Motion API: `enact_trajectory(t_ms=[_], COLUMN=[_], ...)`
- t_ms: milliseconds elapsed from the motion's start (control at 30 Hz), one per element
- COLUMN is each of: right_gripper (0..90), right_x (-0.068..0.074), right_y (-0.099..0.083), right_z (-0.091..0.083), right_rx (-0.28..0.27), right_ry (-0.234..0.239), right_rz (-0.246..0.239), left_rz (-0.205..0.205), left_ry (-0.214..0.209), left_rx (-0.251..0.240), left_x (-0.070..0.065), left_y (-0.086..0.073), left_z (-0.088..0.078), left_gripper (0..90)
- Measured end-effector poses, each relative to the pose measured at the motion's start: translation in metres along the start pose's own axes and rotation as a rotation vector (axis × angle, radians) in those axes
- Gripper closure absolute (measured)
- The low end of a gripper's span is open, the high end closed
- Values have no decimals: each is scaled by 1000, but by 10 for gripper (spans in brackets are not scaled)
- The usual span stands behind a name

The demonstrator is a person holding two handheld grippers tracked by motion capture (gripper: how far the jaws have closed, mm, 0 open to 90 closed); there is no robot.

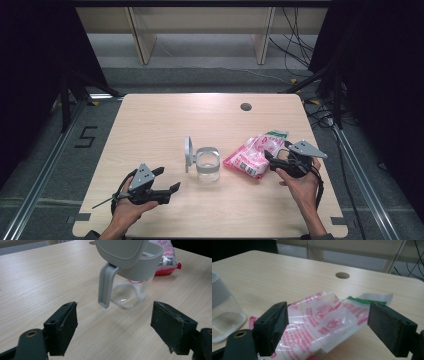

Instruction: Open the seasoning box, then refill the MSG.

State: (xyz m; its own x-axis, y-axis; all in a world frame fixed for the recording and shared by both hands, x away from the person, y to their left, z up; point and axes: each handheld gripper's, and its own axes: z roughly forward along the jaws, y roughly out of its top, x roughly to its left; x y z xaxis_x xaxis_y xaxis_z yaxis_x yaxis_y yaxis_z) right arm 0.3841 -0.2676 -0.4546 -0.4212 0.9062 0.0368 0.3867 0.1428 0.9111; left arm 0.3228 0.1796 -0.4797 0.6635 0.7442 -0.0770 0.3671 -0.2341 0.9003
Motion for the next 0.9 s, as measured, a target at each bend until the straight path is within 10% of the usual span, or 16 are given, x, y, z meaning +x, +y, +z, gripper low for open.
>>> enact_trajectory(t_ms=[200, 267, 433, 900], right_gripper=[160, 158, 158, 162], right_x=[-14, -14, -21, -24], right_y=[-8, -10, -17, -17], right_z=[4, 5, 14, 32], right_rx=[30, 40, 77, 97], right_ry=[-8, 3, 14, 38], right_rz=[31, 115, 41, 120], left_rz=[-2, -3, -2, 1], left_ry=[1, 0, -7, -11], left_rx=[0, -1, -2, -5], left_x=[-1, -1, -1, -3], left_y=[-1, -1, -1, -2], left_z=[1, 1, 1, 1], left_gripper=[204, 204, 205, 206])
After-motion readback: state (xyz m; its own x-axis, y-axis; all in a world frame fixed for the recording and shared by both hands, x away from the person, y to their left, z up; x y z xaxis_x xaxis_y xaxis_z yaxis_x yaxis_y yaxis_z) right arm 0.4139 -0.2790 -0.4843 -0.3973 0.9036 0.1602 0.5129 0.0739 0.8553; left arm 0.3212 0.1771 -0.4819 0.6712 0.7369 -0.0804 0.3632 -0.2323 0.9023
